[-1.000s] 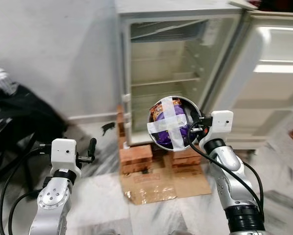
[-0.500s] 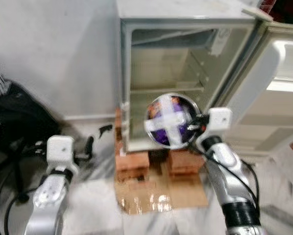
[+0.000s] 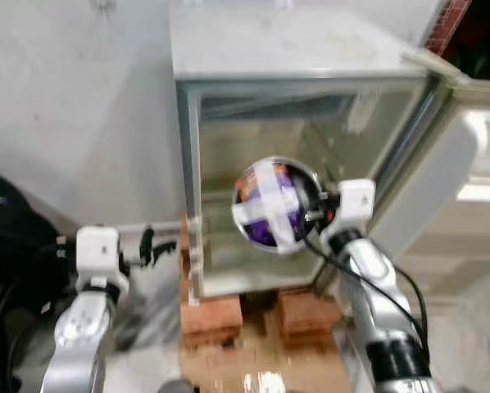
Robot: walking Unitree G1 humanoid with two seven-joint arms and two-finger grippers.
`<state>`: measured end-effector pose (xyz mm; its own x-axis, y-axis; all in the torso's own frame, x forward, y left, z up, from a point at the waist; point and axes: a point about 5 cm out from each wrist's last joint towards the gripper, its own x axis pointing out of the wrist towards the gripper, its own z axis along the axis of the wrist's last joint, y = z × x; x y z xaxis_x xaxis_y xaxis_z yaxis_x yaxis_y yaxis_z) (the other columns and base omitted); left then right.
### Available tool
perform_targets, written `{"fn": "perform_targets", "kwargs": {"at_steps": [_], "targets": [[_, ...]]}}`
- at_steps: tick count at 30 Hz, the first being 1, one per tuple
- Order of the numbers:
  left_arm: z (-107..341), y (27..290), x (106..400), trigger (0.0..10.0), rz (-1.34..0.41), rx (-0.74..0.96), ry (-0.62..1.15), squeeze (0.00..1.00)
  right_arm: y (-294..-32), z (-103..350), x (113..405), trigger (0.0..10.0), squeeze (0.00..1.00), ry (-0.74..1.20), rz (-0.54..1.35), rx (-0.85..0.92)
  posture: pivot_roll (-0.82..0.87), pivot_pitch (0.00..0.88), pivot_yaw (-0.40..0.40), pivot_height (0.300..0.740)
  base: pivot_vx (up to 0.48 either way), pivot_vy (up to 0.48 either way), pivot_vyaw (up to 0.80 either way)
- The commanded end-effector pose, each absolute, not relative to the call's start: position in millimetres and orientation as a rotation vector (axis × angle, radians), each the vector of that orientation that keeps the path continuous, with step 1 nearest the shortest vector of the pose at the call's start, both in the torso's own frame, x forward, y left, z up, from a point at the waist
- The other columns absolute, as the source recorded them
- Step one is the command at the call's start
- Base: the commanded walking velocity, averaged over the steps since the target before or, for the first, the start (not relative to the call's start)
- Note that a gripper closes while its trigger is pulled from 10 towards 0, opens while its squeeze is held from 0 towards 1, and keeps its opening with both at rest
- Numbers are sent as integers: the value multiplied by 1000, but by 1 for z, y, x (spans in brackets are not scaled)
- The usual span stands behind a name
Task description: Restocking fridge
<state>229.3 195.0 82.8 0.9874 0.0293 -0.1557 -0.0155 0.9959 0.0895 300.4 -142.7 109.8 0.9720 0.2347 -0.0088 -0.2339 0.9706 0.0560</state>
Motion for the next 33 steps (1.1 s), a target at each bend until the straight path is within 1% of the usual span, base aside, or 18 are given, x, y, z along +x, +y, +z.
{"fn": "perform_targets", "kwargs": {"at_steps": [1, 9, 12, 14, 16, 17, 19, 20, 21, 31, 33], "targets": [[84, 190, 231, 10000, 9, 79, 158, 0, -153, 113, 303, 10000, 0, 2, 209, 49, 76, 0, -40, 740, 0, 0, 0], [84, 190, 228, 10000, 11, 80, 160, 0, -149, 115, 312, 10000, 0, 8, 225, 52, 82, 0, -44, 740, 282, 0, 0], [81, 194, 227, 10000, 65, 103, 189, 0, -148, 114, 314, 10000, 0, 17, 234, 55, 86, 0, -45, 740, 0, 0, 0], [78, 194, 225, 10000, 66, 91, 213, 0, -147, 113, 315, 10000, 0, 23, 237, 55, 88, 0, -45, 740, 0, 0, 0], [78, 191, 223, 10000, 22, 86, 218, 0, -146, 112, 315, 10000, 0, 28, 241, 52, 93, 0, -46, 740, 0, 0, 0], [80, 184, 220, 10000, -56, 110, 211, 0, -145, 111, 317, 10000, 0, 34, 246, 51, 97, 0, -47, 740, 0, 0, 0], [81, 175, 217, 10000, -140, 145, 207, 0, -143, 111, 319, 10000, 0, 37, 249, 50, 104, 0, -49, 740, 0, 0, 0], [81, 175, 217, 10000, -140, 145, 207, 0, -143, 111, 319, 10000, 0, 37, 249, 50, 104, 0, -49, 740, 0, 0, 0], [81, 171, 217, 10000, -180, 170, 206, 0, -142, 112, 321, 10000, 0, 37, 249, 53, 108, 0, -52, 740, 0, 0, 0], [89, 163, 221, 10000, -210, 172, 178, 0, -134, 115, 326, 10000, 0, 25, 284, 43, 104, 0, -55, 740, 0, 0, 0], [88, 162, 222, 10000, -214, 178, 186, 0, -134, 115, 326, 10000, 0, 27, 278, 49, 104, 0, -55, 740, 240, 0, 0]]}}
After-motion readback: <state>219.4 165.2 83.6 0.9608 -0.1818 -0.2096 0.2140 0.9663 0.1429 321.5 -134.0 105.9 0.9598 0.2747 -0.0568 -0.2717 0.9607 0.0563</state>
